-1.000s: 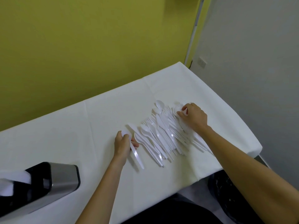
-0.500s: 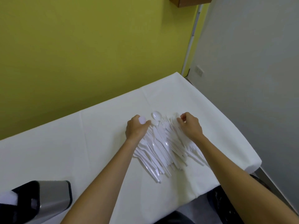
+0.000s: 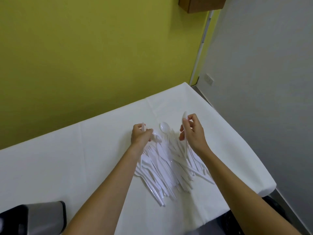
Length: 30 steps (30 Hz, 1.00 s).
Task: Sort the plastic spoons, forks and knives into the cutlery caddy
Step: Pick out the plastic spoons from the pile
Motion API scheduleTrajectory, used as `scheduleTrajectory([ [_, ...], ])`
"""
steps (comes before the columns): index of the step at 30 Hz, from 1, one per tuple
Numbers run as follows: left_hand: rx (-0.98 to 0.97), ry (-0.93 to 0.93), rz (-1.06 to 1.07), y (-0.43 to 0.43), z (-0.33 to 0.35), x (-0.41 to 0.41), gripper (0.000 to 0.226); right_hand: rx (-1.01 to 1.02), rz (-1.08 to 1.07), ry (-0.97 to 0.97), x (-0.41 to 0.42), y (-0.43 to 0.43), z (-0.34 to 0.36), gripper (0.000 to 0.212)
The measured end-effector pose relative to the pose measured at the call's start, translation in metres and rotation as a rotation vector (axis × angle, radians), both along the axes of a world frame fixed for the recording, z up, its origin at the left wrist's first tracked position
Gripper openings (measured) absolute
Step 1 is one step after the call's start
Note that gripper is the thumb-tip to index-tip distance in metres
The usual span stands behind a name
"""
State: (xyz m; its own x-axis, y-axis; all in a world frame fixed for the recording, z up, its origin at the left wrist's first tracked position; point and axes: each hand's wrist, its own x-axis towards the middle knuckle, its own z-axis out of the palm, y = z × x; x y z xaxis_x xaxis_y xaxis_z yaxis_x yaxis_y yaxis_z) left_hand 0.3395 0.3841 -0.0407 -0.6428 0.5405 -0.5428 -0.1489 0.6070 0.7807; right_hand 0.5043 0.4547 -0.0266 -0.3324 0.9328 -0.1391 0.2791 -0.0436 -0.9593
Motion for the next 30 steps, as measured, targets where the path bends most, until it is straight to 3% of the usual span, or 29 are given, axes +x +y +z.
scheduleTrajectory([
  [7,0.226,-0.281,0.15,-0.028,0.023,-0.027,0.026,-0.083,0.073,-0.337,-0.035,0.012,-0.024,0.027],
  [13,0.447,-0.517,0.301,-0.065,0.024,-0.046,0.014,0.029,0.143,-0.606,-0.049,0.024,-0.035,0.034],
  [19,0.392,-0.365,0.42,-0.087,0.027,-0.044,0.011,0.072,0.244,-0.74,-0.061,0.025,-0.027,0.023],
  [25,0.189,-0.053,0.369,-0.104,0.012,-0.038,0.017,0.162,0.345,-0.885,-0.067,0.014,-0.021,0.018],
  [30,-0.003,0.069,0.257,-0.116,0.001,-0.028,0.031,0.336,0.28,-0.666,-0.06,-0.001,-0.01,0.023],
])
